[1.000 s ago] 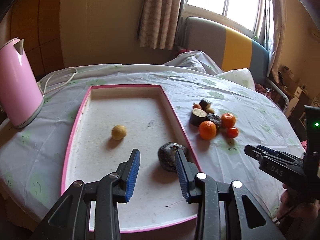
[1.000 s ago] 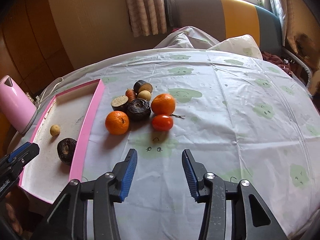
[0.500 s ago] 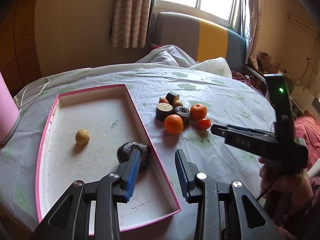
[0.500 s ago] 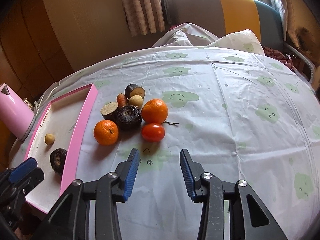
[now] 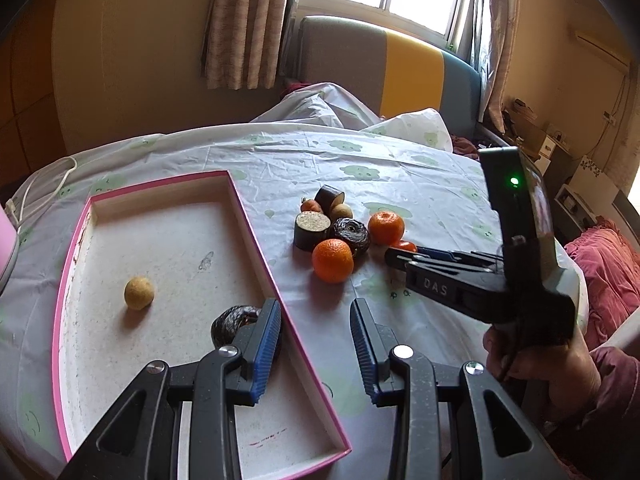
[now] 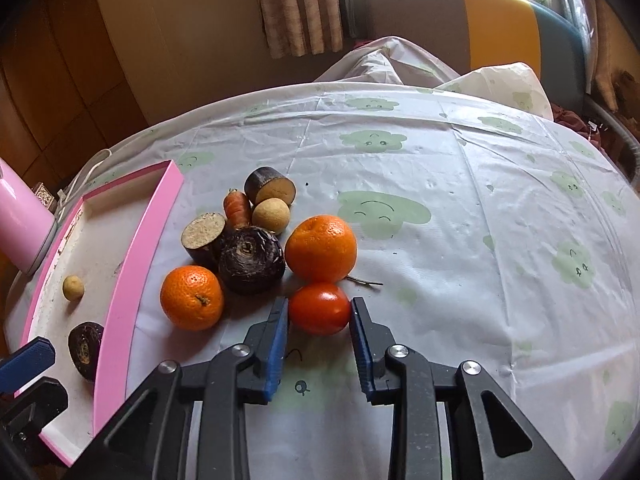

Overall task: Organize fruits
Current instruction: 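Move the right gripper back toward the red tomato, then grasp the red tomato with the right gripper while the left gripper grasps a mandarin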

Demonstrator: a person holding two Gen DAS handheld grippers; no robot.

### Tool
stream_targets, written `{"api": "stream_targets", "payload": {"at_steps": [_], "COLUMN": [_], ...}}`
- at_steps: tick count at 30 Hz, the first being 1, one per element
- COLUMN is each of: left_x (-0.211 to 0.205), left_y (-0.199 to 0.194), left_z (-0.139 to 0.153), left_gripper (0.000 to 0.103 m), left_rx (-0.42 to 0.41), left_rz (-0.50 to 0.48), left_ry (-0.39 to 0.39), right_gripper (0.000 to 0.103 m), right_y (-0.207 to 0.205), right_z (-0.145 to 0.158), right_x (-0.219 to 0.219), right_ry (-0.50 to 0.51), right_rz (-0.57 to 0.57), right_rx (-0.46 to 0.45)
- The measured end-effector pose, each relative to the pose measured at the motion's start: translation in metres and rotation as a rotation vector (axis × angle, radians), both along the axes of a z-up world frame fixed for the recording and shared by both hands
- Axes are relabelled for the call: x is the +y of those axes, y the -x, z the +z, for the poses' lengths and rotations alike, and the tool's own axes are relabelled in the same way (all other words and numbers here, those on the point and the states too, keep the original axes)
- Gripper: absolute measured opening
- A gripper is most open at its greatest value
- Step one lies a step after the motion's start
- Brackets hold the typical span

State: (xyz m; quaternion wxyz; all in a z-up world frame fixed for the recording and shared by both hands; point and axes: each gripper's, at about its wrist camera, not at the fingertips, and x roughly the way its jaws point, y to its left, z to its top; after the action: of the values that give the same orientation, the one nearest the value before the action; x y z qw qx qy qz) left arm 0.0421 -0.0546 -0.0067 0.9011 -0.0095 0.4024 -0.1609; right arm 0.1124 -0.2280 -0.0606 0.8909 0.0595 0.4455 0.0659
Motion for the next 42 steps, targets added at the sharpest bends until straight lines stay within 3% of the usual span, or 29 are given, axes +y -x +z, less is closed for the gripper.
{"api": "stream_targets", "payload": {"at_steps": [12, 21, 28, 33, 42], "left_x": [-0.024, -0.048, -0.058, -0.058, -0.054], "left_y": [-0.034, -0.066, -0.083, -0.091, -0.067], "left_z": [-0.004, -0.019, -0.035, -0.045, -0.037], "left_gripper": [0.036, 0.037, 0.045, 0.041, 0.039], "left_rx": [0.055, 0.096, 0.119, 0.132, 0.101], "left_rz": [-0.084, -0.127, -0.12, -0.098, -0.081], "left_ry": [0.0, -0.081, -0.156, -0.196, -0.116], "right_gripper": [0.031, 0.031, 0.031, 0.031, 0.031], "right_y": [0.021, 0.024, 0.023, 0.023, 0.025], "right_z": [-0.003, -0.004, -0.004, -0.005, -0.004], "right_x": [-0.028, -0.034, -0.033, -0.034, -0.033], "right_ry": [-0.022, -0.025, -0.026, -0.028, -0.014], "right_rz": [-0.055, -0.055, -0.055, -0.057, -0.065], "right_rx": [0.021, 0.024, 0.025, 0.021, 0.019]}}
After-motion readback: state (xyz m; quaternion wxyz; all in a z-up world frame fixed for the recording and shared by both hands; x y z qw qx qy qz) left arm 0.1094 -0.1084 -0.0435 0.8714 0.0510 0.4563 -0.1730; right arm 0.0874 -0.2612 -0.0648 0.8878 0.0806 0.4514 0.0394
